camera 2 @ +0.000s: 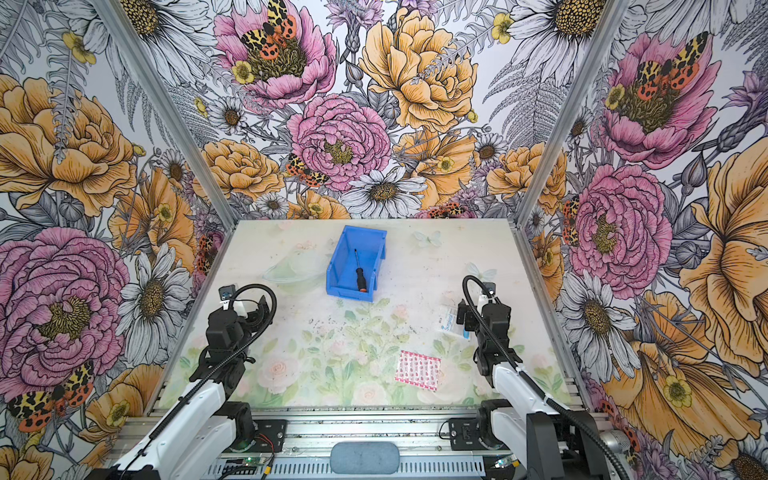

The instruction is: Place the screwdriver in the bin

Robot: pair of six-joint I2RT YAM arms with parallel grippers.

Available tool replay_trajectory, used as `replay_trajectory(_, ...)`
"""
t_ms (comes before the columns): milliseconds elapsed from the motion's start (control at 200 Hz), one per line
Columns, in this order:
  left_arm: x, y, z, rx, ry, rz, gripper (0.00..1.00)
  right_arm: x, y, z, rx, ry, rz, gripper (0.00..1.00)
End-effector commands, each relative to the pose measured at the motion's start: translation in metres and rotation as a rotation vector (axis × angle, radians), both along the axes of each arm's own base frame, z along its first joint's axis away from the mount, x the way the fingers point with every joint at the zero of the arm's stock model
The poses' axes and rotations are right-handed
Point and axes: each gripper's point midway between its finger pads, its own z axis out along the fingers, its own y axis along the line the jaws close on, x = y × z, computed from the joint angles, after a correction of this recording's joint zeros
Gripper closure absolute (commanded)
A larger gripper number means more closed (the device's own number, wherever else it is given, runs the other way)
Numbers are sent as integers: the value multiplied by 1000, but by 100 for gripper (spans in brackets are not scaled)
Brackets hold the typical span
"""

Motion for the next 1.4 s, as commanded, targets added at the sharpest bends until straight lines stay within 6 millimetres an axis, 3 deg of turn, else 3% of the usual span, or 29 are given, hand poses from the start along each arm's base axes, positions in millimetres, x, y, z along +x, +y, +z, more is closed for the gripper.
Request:
replay_trajectory(0, 12, 0, 9, -20, -70, -13, 1, 26, 5, 35, 17, -121, 42, 0)
replay_trajectory(520, 76, -23, 4, 25, -59, -171, 1, 83, 13, 29, 35, -98, 129, 1)
replay_trajectory(781, 96, -32, 3, 23, -55, -228, 1, 87, 2, 16, 42, -128, 85, 0)
replay_trajectory(1201, 99, -39, -5, -2, -105, -250, 1, 86, 1, 13, 39, -141, 79, 0)
replay_trajectory(1276, 102, -36, -18, 4, -114, -232, 1, 85, 0, 12, 38, -142, 70, 0)
replay_trajectory(1396, 103, -25, -18, -21, -117, -177, 1, 85, -3, 11, 27, -147, 42, 0)
